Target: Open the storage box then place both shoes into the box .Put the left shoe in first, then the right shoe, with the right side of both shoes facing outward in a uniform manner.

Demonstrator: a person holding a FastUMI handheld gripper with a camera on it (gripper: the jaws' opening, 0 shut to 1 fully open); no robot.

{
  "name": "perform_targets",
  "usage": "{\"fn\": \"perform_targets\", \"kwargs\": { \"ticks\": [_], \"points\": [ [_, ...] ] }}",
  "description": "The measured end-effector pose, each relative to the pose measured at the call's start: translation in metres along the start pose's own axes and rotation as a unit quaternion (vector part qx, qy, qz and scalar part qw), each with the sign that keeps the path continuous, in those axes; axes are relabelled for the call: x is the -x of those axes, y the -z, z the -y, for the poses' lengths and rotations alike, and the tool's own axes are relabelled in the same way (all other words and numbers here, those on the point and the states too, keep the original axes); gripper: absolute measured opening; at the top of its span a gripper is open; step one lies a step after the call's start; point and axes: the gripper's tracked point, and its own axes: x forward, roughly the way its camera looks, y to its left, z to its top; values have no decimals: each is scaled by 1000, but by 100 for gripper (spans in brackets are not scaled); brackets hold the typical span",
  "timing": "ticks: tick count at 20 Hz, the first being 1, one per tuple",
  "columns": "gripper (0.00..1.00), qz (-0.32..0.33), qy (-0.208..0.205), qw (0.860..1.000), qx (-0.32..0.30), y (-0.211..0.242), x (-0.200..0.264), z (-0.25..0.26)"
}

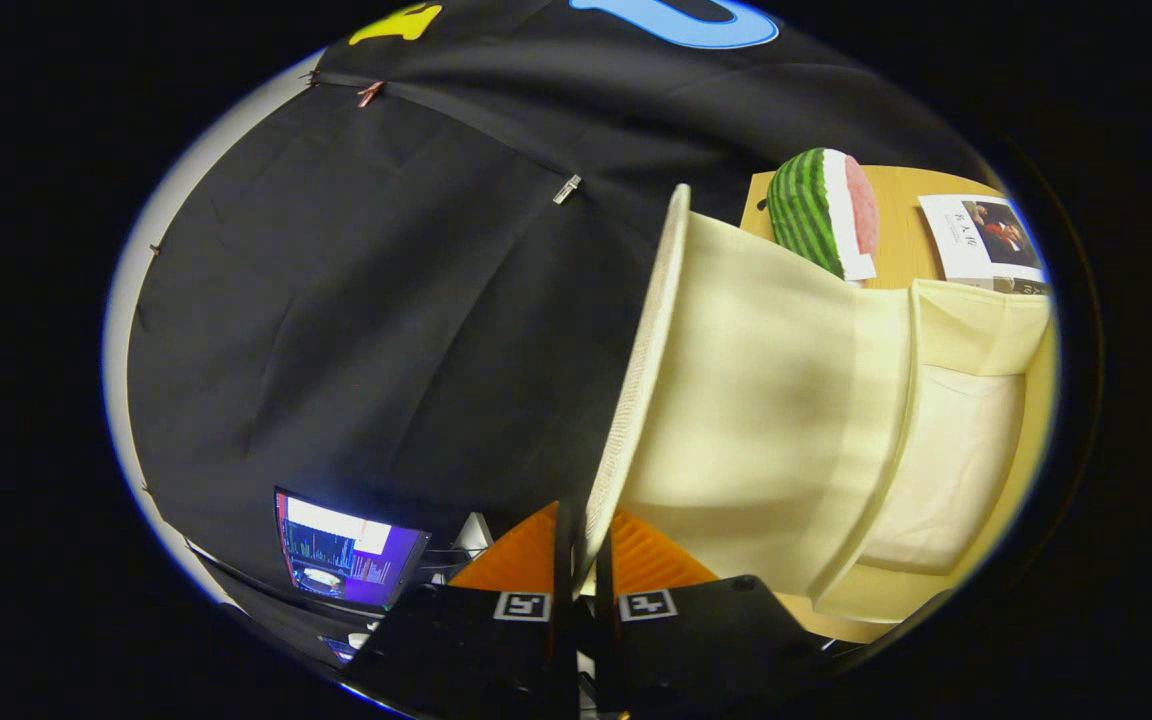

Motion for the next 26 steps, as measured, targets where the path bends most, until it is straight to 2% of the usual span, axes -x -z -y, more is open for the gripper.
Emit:
{"fn": "perform_targets", "kwargs": {
  "ticks": [3,6,9,14,17,21,26],
  "points": [
    [98,23,36,997,64,-7,11,21],
    [98,70,62,989,117,-28,47,24],
    [98,134,90,976,144,-54,97,36],
    [98,217,165,953,130,-76,194,94],
    [98,241,235,936,106,-63,238,153],
    [98,237,316,915,75,-28,283,224],
    [99,223,372,901,13,19,321,292]
  ]
}}
